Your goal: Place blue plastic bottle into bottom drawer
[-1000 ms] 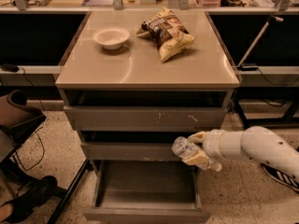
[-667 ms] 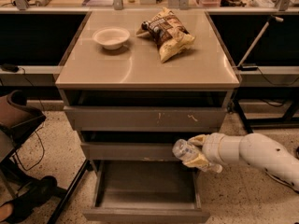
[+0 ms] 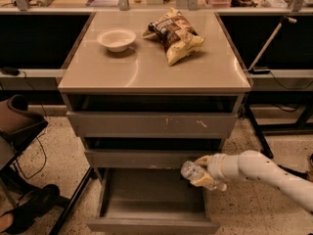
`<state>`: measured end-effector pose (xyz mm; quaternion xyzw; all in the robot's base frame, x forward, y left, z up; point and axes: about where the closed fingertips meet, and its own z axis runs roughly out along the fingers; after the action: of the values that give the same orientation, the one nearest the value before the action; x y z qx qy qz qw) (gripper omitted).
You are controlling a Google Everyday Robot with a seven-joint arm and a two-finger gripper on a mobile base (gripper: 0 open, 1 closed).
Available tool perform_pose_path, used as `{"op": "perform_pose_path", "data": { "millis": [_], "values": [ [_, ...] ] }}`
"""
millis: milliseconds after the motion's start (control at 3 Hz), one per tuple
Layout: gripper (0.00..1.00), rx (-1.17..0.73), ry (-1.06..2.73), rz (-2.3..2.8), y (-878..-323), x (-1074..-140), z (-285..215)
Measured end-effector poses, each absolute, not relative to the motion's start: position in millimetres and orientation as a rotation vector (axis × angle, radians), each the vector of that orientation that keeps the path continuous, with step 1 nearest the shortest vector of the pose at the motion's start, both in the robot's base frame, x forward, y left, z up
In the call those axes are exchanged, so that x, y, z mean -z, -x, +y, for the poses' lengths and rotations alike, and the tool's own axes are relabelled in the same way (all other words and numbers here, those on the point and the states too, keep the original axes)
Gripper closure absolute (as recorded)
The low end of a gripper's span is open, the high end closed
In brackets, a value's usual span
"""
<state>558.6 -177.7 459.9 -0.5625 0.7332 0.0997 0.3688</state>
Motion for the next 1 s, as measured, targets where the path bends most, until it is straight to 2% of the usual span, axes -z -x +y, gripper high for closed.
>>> {"op": "perform_pose_path", "data": {
  "millis": [667,1000],
  "values": [
    [1.00,-0.327,1.414,1.909,-559,-428,-178],
    [1.00,-0.404,1.481,1.909,-548,-379,-159]
  ]
}}
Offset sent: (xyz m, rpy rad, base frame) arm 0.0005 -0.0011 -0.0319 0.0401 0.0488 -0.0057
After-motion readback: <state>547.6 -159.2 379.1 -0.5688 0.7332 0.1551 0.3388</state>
